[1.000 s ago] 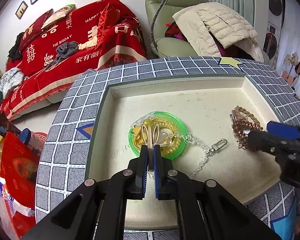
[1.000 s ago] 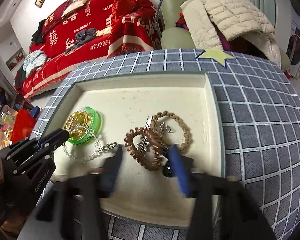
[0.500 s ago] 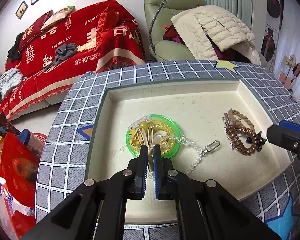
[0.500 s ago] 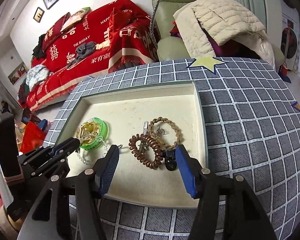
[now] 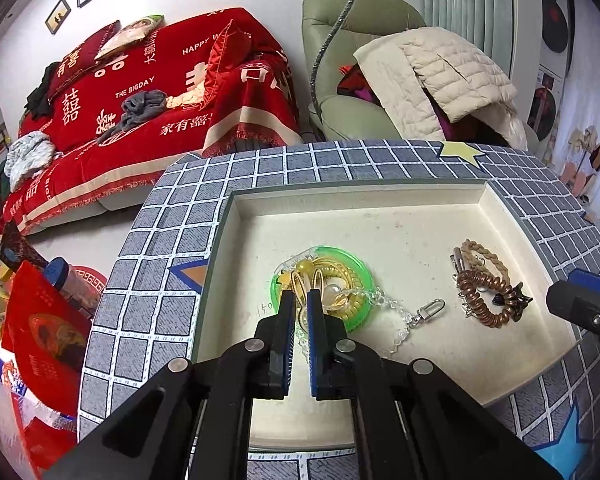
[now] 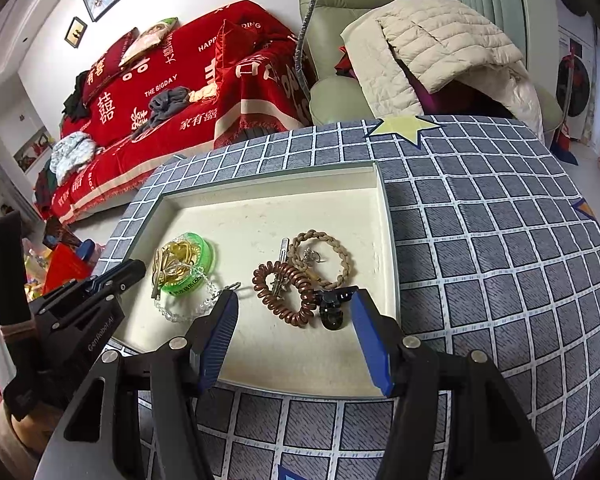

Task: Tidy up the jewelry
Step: 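Open both grippers and lift them away from the tray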

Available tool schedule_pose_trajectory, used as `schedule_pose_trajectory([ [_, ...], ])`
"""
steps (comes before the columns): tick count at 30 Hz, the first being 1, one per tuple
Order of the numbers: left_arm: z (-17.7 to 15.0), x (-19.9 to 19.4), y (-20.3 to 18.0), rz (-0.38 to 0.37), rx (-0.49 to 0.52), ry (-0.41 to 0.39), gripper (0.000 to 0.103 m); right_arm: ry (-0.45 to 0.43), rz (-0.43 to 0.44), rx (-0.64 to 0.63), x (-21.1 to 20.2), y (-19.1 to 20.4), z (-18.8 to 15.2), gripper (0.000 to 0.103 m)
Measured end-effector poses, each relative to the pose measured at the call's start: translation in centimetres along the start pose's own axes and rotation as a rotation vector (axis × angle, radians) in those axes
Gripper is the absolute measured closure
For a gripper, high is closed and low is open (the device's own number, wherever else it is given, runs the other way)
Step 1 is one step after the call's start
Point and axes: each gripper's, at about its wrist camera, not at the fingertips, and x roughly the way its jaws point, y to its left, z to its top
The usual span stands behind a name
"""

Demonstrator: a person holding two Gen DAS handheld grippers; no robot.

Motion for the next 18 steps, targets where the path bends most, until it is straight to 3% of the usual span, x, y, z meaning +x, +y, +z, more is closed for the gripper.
schedule_pose_trajectory([
  [4,0.1,-0.4,0.2,0.013,-0.01,-0.014,0.075,0.002,0.0,-0.003,0.0,0.0,-0.1,0.04],
  [6,0.2,-0.5,0.4,0.024,-0.014,-0.012,0.006,0.004,-0.001,-0.005,0.0,0.0,-0.1,0.04],
  [7,0.2,-0.9,0.6,0.041,-0.031,-0.044,0.0,0.006,-0.001,-0.007,0.0,0.0,-0.1,0.04],
  [16,0.2,-1.8,0.9,0.056,-0.018,-0.084,0.0,-0.01,-0.021,-0.032,-0.7,0.5,-0.3,0.039],
  [17,0.0,-2.2,1.0,0.055,-0.018,-0.085,0.0,-0.02,-0.029,-0.037,-0.9,0.7,-0.4,0.035],
  [18,-0.2,-2.5,0.9,0.053,-0.016,-0.089,0.0,-0.039,-0.039,-0.04,-1.3,0.9,-0.6,0.022],
])
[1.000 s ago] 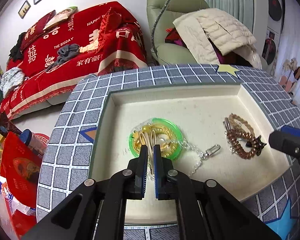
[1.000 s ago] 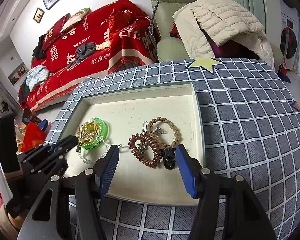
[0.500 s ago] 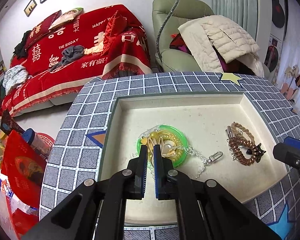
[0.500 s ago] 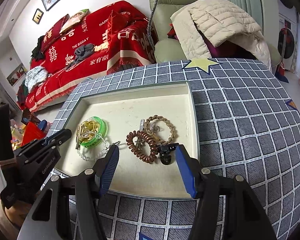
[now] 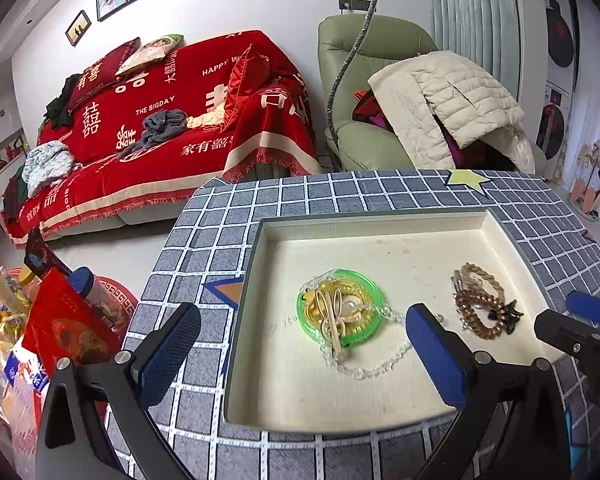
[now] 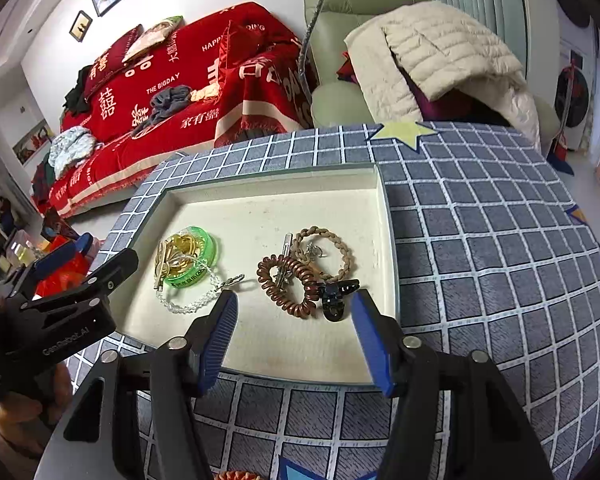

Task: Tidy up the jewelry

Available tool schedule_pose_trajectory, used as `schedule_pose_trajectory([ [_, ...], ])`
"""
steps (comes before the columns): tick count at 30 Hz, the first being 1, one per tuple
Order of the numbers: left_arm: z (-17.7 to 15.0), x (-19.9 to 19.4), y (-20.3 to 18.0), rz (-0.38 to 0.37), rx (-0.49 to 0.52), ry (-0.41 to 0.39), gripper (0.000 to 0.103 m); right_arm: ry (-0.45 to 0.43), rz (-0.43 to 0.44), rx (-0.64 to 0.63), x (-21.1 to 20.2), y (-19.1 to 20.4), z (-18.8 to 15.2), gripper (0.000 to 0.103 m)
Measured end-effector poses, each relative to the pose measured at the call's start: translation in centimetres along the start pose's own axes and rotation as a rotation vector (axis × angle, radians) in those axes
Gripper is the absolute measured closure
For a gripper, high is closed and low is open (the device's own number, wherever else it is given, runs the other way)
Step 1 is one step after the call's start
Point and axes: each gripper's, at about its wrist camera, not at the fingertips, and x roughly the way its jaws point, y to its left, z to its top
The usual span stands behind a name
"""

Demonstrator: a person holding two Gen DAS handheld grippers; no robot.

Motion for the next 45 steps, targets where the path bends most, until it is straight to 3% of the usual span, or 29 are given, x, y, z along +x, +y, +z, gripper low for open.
schedule_pose_trajectory([
  [1,-0.2,-0.4,0.0,0.001,0.004,-0.006,0.0,-0.023,-0.007,0.0,-0.4,0.1,-0.1,0.016],
  [6,-1.7,-3.0,0.0,-0.004,0.015,-0.023,0.0,-0.104,-0.022,-0.003,-2.3,0.4,-1.1,0.014],
  [17,-4.8,-7.4,0.6,0.013,-0.03,-0.044,0.0,-0.168,-0.095,-0.035,-5.5,2.2,-3.8,0.013],
  [31,-7.4,-10.9,1.0,0.04,-0.051,-0.074,0.0,-0.179,-0.171,-0.047,-7.8,3.4,-6.8,0.013],
  [45,-7.6,-12.2,0.8,0.033,-0.052,-0.082,0.0,-0.203,-0.176,-0.055,-9.4,4.0,-7.4,0.013],
])
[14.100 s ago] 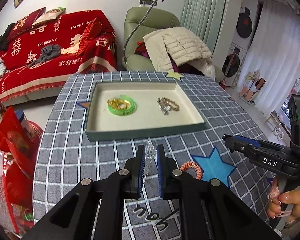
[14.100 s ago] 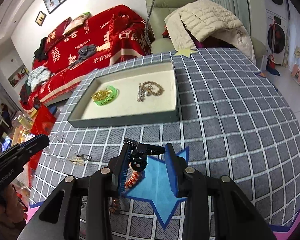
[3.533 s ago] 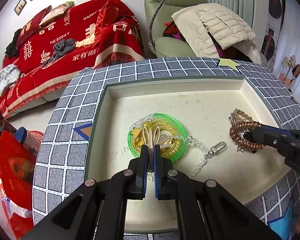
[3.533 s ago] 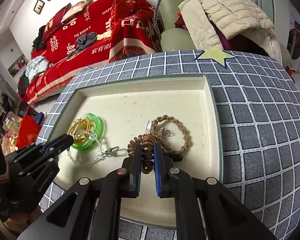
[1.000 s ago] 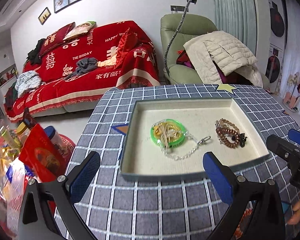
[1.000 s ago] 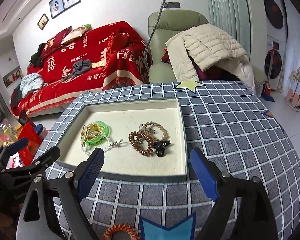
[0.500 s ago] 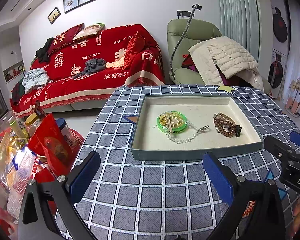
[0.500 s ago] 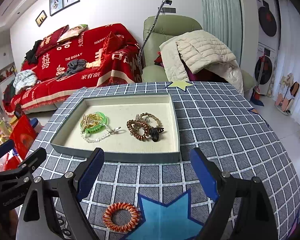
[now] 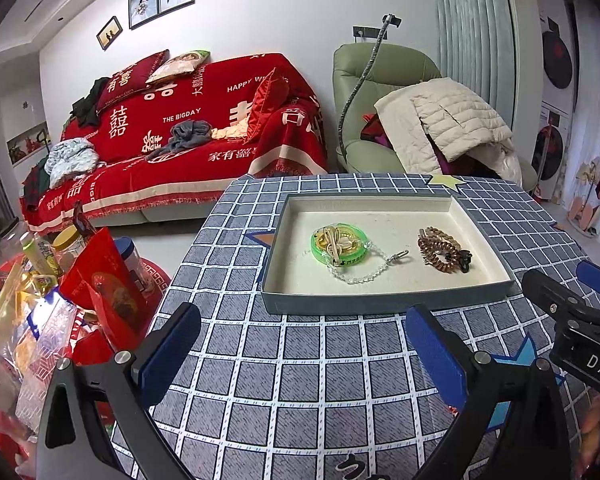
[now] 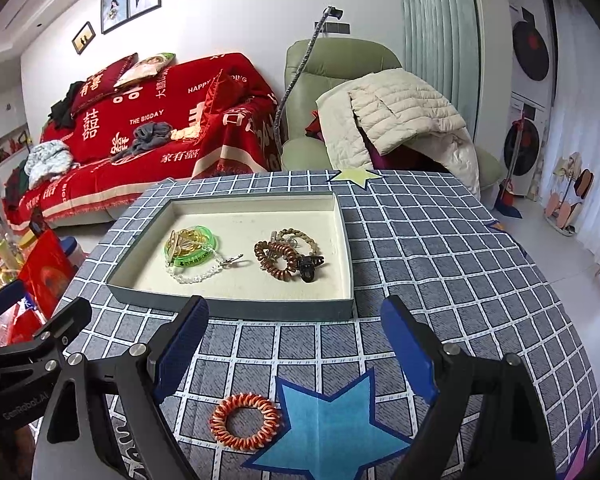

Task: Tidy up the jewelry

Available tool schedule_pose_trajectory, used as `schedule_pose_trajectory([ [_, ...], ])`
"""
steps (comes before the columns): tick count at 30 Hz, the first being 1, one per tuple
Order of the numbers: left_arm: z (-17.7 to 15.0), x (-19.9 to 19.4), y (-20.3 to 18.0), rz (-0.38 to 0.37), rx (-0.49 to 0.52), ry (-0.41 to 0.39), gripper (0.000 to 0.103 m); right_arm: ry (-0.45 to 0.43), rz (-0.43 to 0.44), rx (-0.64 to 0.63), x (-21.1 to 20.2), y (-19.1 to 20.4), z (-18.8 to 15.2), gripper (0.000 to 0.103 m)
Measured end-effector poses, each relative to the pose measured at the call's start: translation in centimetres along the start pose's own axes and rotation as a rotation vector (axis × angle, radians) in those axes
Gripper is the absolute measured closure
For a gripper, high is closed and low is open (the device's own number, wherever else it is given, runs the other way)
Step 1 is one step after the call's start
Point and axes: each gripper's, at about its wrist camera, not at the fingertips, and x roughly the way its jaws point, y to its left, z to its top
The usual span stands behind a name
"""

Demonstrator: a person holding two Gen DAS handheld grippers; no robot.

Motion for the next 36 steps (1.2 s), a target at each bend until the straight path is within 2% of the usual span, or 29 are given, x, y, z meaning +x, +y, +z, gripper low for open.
schedule_pose_trajectory([
  [36,-0.12,-0.9,-0.24,-0.002,0.003,0.002,0.0,-0.004,-0.01,-0.012,-0.58,-0.04,0.18,0.013],
])
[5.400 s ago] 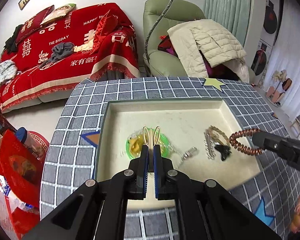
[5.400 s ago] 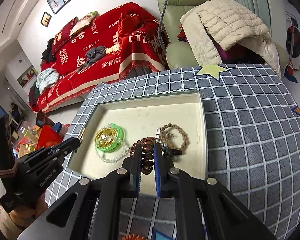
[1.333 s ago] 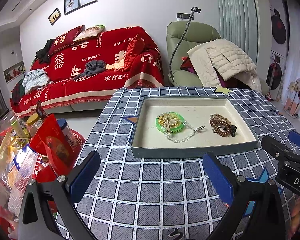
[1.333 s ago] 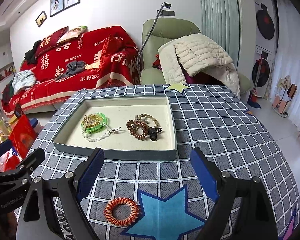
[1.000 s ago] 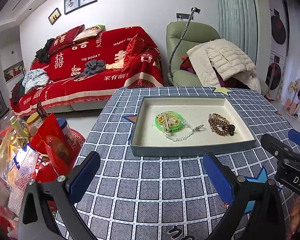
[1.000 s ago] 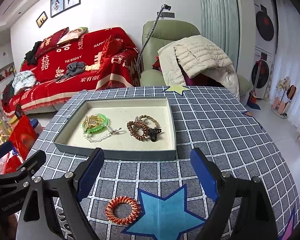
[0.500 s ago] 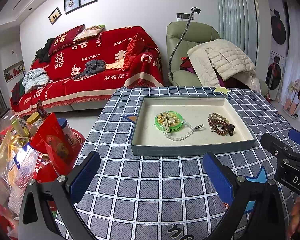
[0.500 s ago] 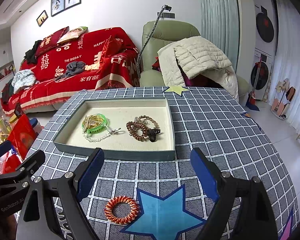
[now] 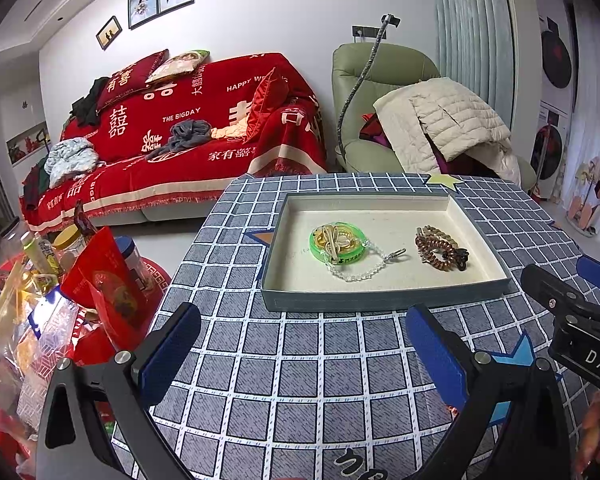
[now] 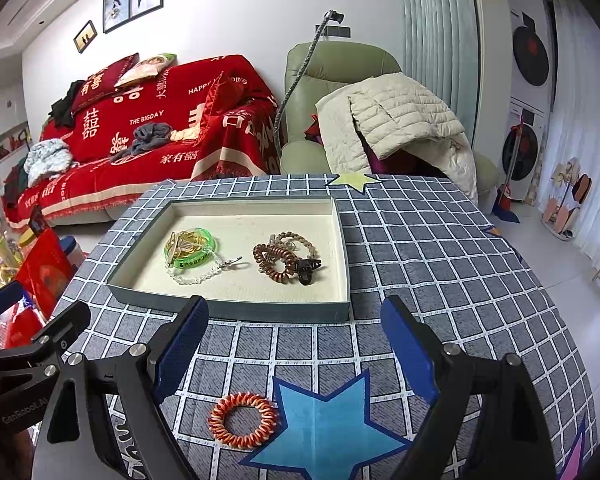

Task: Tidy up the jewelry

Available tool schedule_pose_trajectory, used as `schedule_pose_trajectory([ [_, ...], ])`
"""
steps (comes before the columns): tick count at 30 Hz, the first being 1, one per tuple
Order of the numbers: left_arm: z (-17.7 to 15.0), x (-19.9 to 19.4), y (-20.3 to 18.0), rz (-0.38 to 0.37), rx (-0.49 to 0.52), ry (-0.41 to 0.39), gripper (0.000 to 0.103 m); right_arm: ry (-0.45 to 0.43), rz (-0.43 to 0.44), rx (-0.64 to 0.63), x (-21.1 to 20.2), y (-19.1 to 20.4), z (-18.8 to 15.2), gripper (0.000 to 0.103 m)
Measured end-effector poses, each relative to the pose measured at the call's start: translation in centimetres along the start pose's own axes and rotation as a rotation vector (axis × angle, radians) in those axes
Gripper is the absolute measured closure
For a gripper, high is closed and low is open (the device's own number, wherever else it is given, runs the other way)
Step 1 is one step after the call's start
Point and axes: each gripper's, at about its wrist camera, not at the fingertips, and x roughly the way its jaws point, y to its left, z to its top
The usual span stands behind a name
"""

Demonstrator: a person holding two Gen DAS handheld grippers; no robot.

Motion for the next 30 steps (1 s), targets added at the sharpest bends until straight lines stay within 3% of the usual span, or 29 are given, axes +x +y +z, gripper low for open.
schedule_pose_trajectory([
  [30,0.07,0.24,0.02,-0.002,-0.003,0.006,0.0,0.004,0.006,0.003,0.12,-0.21,0.04,0.013],
])
